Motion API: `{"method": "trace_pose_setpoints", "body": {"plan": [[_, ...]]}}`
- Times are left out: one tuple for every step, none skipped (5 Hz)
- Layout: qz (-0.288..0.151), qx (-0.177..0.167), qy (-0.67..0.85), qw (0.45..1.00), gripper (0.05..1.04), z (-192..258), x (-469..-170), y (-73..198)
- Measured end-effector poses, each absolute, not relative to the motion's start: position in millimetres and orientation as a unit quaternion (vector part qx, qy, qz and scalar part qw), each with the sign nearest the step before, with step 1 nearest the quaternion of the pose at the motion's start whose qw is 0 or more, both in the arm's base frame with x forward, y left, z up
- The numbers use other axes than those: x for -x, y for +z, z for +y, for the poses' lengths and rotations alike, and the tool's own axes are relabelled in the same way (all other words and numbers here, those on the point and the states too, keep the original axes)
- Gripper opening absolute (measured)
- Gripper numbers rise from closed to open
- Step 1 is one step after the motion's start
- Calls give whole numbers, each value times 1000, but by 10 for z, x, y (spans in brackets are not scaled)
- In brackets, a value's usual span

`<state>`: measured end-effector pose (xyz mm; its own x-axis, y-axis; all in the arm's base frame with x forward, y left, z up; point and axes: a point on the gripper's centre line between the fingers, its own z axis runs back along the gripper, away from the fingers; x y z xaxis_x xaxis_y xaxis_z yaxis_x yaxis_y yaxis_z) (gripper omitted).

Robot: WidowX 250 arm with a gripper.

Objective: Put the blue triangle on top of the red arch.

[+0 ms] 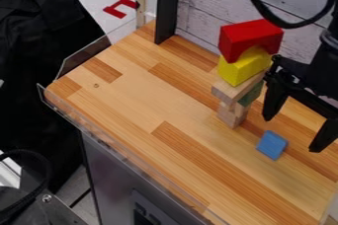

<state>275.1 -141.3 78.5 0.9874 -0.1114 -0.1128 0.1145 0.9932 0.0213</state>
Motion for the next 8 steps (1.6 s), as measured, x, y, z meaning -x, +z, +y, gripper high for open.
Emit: {"method": "trace_pose_setpoints", "body": {"plan": [[77, -22, -57, 995, 1001, -1401, -2706, 657], [73, -13, -62, 995, 1001, -1415, -2705, 620], [70, -6, -67, 995, 1001, -1437, -2714, 618], [66, -4, -68, 996, 1001, -1434, -2736, 597], [72, -4, -61, 996, 1001, -1424, -2754, 508], [74, -1, -51, 996, 1001, -1400, -2792, 412], [84, 1, -42, 996, 1001, -1359, -2834, 329], [89, 6, -33, 995, 1001, -1352, -2853, 282]]}}
